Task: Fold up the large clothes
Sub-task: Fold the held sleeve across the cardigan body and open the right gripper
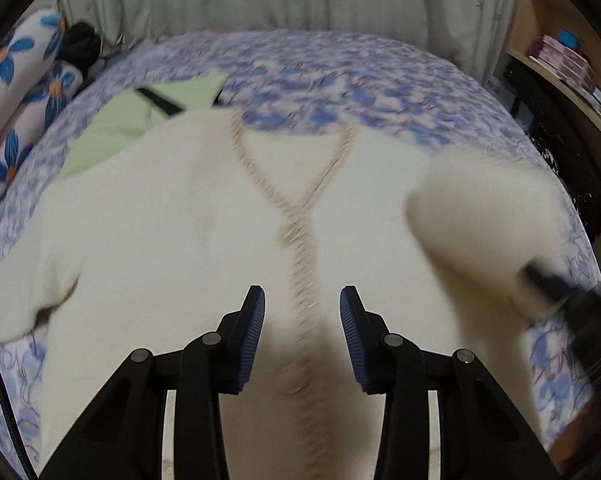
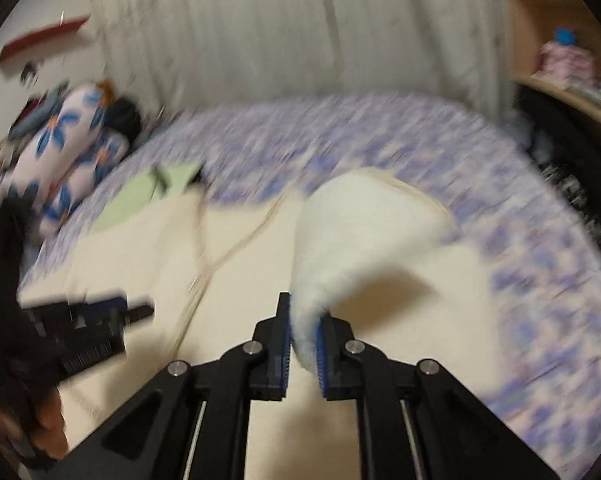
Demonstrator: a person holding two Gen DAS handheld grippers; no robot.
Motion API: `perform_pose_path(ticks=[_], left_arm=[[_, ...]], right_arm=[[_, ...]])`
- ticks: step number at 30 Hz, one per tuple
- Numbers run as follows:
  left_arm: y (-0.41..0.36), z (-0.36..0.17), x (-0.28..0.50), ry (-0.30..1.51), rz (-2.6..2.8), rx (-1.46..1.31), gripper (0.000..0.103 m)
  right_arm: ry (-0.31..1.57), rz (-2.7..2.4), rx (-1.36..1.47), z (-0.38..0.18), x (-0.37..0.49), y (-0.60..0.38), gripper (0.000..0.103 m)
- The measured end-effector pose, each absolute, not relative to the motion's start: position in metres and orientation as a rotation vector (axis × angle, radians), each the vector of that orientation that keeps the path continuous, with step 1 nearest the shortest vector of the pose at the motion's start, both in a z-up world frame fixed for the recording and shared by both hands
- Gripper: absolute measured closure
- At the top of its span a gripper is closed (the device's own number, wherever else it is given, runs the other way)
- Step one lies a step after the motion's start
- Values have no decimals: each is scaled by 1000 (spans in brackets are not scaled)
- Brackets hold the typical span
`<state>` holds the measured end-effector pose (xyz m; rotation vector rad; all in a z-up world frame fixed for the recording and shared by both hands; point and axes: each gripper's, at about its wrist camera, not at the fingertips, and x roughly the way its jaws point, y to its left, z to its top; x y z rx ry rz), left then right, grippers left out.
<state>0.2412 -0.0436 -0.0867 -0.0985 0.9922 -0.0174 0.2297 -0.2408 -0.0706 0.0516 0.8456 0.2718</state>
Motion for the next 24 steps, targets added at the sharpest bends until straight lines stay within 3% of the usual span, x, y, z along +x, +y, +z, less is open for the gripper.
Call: perform_pose_path(ticks=[3, 5, 8, 21, 24], left_arm=[[-26, -103, 239, 1043, -40, -129, 65], [-22, -109, 236, 1055, -76, -155, 64], [-23, -114, 234, 1062, -139, -195, 56], [-57, -145, 250, 1176, -359, -382, 57], [-73, -148, 256, 1192, -362, -341, 77]], right_arm=[[962, 272, 62, -110, 223, -220, 72], [989, 274, 109, -118, 214, -220, 49], [989, 253, 162, -112, 196, -229, 49], [935, 191, 352, -98, 152, -255, 49], [946, 186, 335, -99, 153, -254, 49]])
